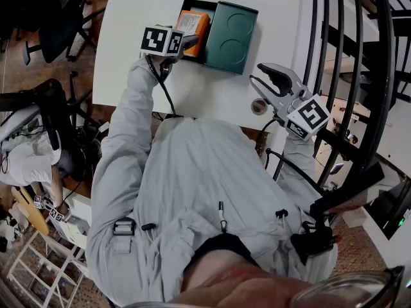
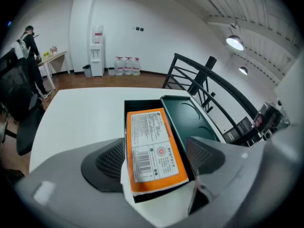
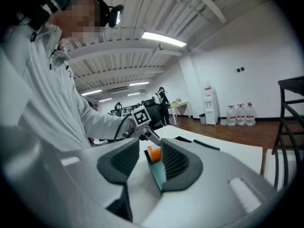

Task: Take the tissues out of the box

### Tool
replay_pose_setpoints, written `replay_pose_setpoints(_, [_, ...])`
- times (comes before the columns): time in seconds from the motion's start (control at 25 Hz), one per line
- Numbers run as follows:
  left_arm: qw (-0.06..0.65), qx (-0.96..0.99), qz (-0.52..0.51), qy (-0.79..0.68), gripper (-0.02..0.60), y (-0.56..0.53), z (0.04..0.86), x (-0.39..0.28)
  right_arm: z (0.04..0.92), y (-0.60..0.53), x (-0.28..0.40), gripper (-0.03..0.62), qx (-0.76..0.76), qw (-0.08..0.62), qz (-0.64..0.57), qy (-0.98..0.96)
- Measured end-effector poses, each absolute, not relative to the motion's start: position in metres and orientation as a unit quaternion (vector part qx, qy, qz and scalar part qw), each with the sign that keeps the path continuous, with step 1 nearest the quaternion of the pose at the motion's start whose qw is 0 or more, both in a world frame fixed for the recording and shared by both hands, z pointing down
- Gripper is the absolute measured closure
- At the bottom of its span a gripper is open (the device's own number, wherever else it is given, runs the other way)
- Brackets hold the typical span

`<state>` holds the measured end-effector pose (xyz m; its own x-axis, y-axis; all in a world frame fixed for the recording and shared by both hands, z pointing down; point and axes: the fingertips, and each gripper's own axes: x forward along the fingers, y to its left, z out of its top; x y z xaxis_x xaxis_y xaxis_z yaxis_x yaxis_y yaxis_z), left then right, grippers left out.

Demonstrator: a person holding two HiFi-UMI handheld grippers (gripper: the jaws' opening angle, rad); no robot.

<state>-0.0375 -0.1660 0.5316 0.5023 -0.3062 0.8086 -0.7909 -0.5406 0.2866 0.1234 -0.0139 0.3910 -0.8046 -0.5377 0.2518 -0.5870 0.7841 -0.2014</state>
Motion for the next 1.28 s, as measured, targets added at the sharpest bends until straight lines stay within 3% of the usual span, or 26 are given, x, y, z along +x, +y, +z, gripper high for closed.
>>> replay_pose_setpoints(0.56, [0.367,0.746,0.442,-0.336,0.164,-0.172,0.580,-0.014,0.406,-0.003,0.143,0.454,0.299,0.071,0.167,-0.937])
replay_pose_setpoints(0.8, [0.370,0.748,0.444,-0.327,0.223,-0.171,0.577,-0.013,0.409,-0.005,0.139,0.454,0.300,0.077,0.168,-0.936])
replay_pose_setpoints(0.96, [0.381,0.748,0.433,-0.329,0.263,-0.170,0.573,-0.017,0.413,-0.006,0.136,0.454,0.301,0.088,0.169,-0.934])
replay_pose_setpoints(1.28, [0.389,0.783,0.365,-0.319,0.268,-0.171,0.514,-0.053,0.421,-0.005,0.114,0.454,0.295,0.095,0.168,-0.936])
